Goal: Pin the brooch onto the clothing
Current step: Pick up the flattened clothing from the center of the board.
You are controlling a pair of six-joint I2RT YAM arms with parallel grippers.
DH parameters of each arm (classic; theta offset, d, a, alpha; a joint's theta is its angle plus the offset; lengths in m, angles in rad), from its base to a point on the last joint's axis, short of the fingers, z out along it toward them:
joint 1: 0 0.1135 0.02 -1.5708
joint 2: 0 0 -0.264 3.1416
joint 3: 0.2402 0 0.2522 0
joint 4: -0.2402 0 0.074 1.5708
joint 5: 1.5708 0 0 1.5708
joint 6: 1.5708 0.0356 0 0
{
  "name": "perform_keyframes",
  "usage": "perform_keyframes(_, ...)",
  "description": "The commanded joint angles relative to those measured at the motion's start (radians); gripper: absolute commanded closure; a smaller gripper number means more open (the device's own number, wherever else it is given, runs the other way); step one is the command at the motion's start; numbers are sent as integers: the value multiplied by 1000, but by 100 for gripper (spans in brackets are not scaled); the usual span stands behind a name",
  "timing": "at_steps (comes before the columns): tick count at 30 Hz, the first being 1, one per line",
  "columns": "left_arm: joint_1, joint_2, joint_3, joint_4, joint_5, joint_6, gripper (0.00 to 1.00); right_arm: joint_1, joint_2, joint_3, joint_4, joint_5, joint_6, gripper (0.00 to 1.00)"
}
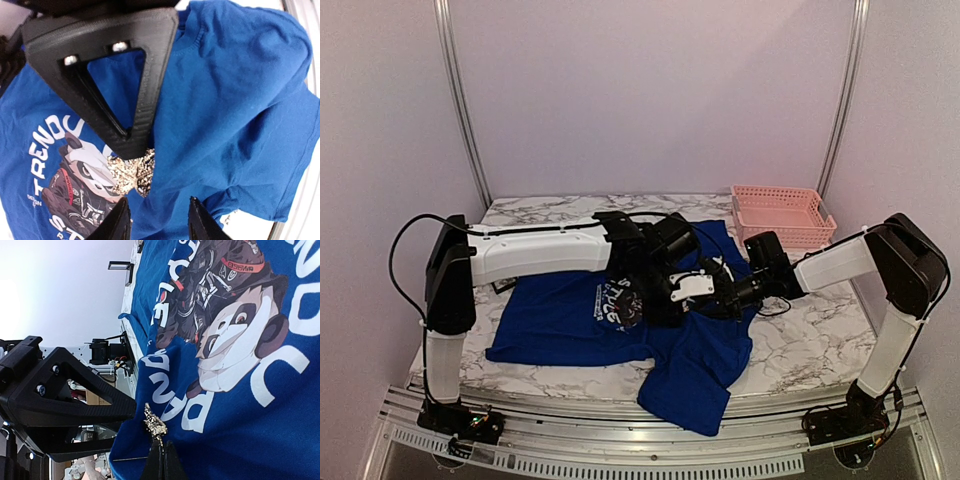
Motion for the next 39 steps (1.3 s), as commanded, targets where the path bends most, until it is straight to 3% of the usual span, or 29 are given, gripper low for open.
perform_keyframes(1, 27, -28, 29, -48, 37, -7, 59, 6, -19, 21, 6, -9, -22, 100)
perform_keyframes(7, 29, -36, 42, -60, 63, -16, 60, 5, -36, 16, -2, 3, -24, 100)
perform_keyframes(15, 29, 8, 71, -53, 107, -9, 76, 5, -56, 25, -16, 4, -34, 100)
perform_keyframes(18, 30, 7, 70, -32, 123, -8, 77, 6, -56, 25, -16, 6, -34, 100)
perform_keyframes(28, 31, 7, 11, -23, 96, 36, 78, 6, -51, 31, -67, 44, -68, 100)
perform_keyframes(39, 7, 29, -41, 41, 79, 100, 70, 7, -43, 35, -70, 80, -68, 100)
